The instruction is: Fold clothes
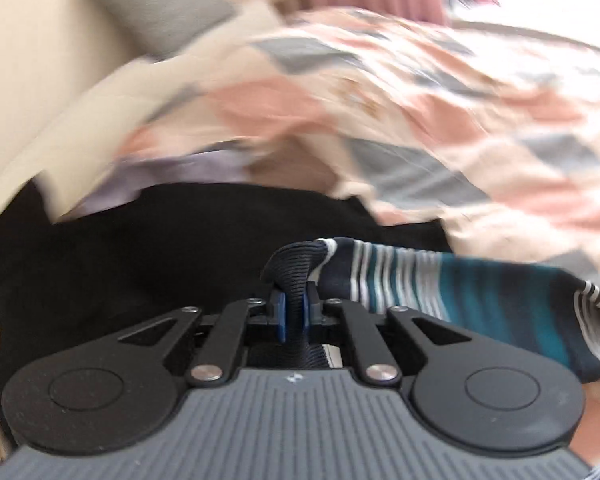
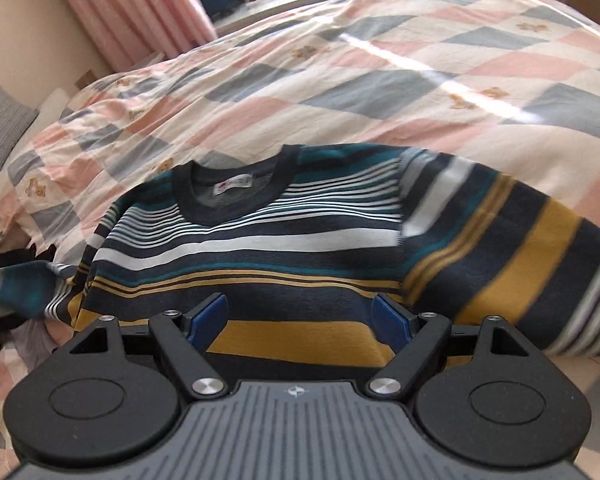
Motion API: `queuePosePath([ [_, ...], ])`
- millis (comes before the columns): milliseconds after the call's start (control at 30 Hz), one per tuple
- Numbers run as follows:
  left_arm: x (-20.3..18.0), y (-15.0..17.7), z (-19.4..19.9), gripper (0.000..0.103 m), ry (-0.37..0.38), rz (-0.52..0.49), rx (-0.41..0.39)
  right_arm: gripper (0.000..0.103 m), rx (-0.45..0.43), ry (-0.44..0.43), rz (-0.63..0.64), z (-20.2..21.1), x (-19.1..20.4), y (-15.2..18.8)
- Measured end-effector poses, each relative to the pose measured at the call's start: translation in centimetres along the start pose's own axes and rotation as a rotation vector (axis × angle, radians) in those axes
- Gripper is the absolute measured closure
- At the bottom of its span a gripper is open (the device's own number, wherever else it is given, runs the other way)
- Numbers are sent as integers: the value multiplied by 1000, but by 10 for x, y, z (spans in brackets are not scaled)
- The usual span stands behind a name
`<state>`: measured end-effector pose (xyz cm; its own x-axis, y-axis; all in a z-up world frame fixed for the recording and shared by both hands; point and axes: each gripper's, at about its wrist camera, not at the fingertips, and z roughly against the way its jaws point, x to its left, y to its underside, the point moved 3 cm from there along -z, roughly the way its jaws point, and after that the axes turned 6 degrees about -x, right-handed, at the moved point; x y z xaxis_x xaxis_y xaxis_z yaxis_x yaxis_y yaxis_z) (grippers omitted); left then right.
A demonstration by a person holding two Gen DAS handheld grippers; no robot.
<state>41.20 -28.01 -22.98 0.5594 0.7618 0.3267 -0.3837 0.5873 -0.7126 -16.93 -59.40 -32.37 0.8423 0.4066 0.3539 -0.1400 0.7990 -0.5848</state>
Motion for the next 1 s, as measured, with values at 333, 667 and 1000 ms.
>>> queuePosePath([
  [333, 0, 83, -17, 66, -197, -192, 100, 22, 37, 19, -67, 28, -13, 36],
  [667, -36, 166, 118, 61, 404, 168, 369, 17, 105, 125, -307, 146, -88, 137],
  [1000, -106, 302, 200, 40, 741, 351, 604, 17, 221, -20, -544, 200, -117, 259],
])
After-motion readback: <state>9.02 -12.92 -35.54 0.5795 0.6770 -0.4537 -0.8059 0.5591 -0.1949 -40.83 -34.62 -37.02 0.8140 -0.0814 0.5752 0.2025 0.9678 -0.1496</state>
